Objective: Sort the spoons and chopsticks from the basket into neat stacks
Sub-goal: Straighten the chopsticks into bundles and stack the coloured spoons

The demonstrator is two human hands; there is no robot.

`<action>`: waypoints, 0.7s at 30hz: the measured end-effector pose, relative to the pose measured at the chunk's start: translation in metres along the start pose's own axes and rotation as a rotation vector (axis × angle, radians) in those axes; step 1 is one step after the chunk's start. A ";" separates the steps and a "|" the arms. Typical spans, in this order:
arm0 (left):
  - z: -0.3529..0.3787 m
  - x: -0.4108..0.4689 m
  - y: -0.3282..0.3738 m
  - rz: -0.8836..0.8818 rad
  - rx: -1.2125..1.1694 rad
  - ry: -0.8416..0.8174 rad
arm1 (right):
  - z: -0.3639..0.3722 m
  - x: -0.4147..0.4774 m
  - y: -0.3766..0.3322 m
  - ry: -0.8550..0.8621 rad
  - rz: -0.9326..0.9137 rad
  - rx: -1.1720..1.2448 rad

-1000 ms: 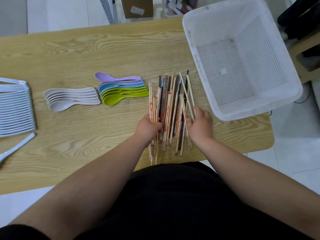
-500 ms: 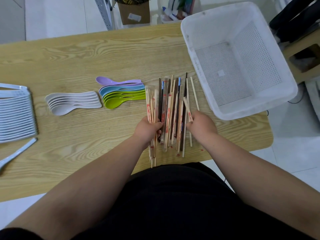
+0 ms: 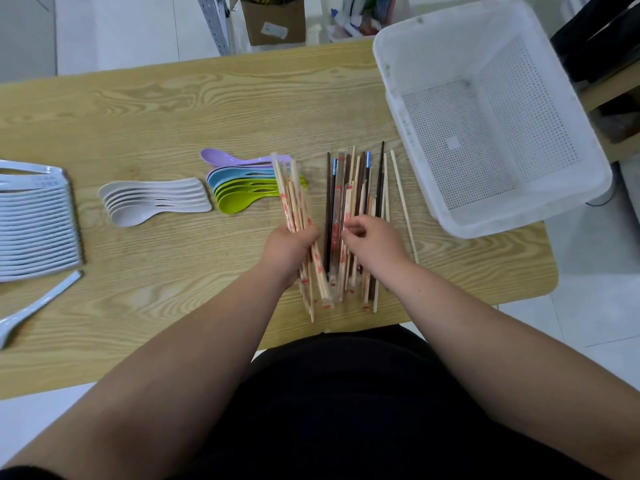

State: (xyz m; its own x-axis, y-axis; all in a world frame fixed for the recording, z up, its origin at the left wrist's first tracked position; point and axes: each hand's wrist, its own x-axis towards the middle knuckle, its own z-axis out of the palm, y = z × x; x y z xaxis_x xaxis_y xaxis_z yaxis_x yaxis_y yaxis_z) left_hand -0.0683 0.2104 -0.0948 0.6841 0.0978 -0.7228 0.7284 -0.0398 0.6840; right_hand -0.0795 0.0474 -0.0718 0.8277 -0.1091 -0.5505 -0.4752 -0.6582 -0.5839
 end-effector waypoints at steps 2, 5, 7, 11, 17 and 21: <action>-0.003 0.002 -0.002 -0.011 0.065 0.035 | 0.000 0.003 0.007 0.020 -0.003 -0.246; -0.003 0.004 -0.009 0.000 0.154 -0.028 | -0.003 0.003 0.019 0.010 -0.028 -0.383; 0.000 0.004 -0.012 0.043 0.240 -0.050 | -0.006 0.004 0.023 0.032 -0.040 -0.434; 0.007 0.009 -0.012 0.079 0.270 -0.010 | -0.001 0.010 0.016 0.067 0.007 -0.440; 0.008 0.011 -0.016 0.104 0.296 -0.007 | 0.001 0.019 0.006 0.058 0.069 -0.454; 0.008 0.010 -0.019 0.102 0.308 -0.022 | -0.003 0.018 0.012 0.087 0.062 -0.455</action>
State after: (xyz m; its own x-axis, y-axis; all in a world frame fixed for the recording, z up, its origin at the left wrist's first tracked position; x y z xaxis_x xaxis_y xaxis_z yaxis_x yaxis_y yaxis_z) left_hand -0.0747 0.2047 -0.1159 0.7527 0.0566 -0.6559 0.6306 -0.3481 0.6937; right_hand -0.0695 0.0354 -0.0865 0.8332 -0.2076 -0.5125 -0.3609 -0.9064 -0.2196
